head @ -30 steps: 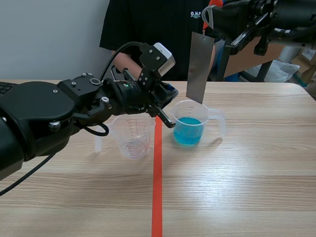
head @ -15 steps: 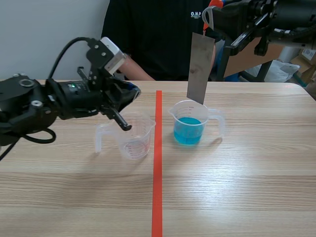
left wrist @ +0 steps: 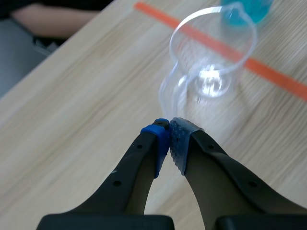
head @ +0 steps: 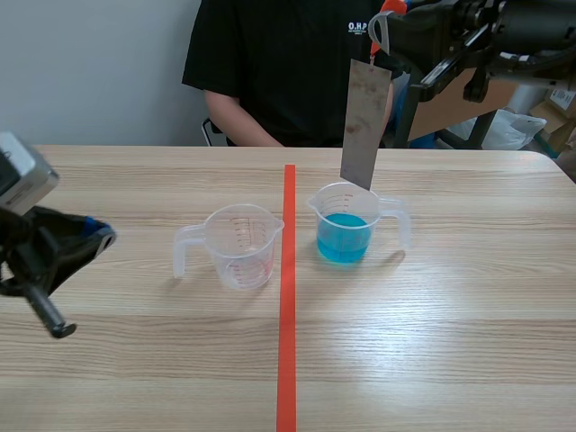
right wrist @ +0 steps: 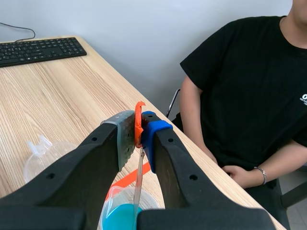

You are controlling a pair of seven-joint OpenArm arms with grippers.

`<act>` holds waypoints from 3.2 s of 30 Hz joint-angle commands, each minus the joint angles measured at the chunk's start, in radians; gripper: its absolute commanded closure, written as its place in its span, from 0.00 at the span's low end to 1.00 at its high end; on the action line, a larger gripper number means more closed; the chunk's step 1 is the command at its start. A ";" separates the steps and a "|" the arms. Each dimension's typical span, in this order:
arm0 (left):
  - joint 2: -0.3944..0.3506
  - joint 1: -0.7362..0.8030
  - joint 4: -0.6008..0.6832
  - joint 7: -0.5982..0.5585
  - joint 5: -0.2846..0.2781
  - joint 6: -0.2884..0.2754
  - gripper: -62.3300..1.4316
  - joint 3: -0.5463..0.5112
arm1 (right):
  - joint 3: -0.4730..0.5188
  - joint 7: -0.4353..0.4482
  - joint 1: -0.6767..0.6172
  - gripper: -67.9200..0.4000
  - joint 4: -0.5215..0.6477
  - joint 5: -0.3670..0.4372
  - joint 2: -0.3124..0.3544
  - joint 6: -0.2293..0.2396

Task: Do the redox reaction experiment.
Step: 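Point at the plate with the left hand, then lower the plate into the blue solution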

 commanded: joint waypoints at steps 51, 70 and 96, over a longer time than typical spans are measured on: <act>0.466 0.797 0.006 -0.006 -0.006 0.017 0.92 -0.515 | -0.080 0.308 0.006 0.97 -0.145 -0.190 0.008 -0.001; 0.471 0.797 0.006 -0.006 -0.006 0.017 0.92 -0.515 | -0.142 0.503 0.010 0.97 -0.372 -0.275 0.000 -0.044; 0.471 0.797 0.006 -0.006 -0.006 0.017 0.92 -0.515 | -0.195 0.528 0.014 0.97 -0.400 -0.362 0.000 -0.198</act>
